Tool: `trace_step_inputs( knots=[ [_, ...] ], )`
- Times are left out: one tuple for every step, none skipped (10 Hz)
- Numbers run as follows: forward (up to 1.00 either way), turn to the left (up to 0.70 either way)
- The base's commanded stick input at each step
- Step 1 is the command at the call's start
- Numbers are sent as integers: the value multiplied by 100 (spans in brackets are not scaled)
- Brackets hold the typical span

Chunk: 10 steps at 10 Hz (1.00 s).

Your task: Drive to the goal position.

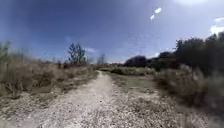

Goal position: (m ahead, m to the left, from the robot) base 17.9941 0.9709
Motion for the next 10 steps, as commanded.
trace_step_inputs(
  knots=[
    [70,0],
    [70,0],
    [70,0],
    [70,0],
    [70,0],
    [70,0],
    [70,0],
    [70,0],
    [70,0],
    [70,0]
  ],
)
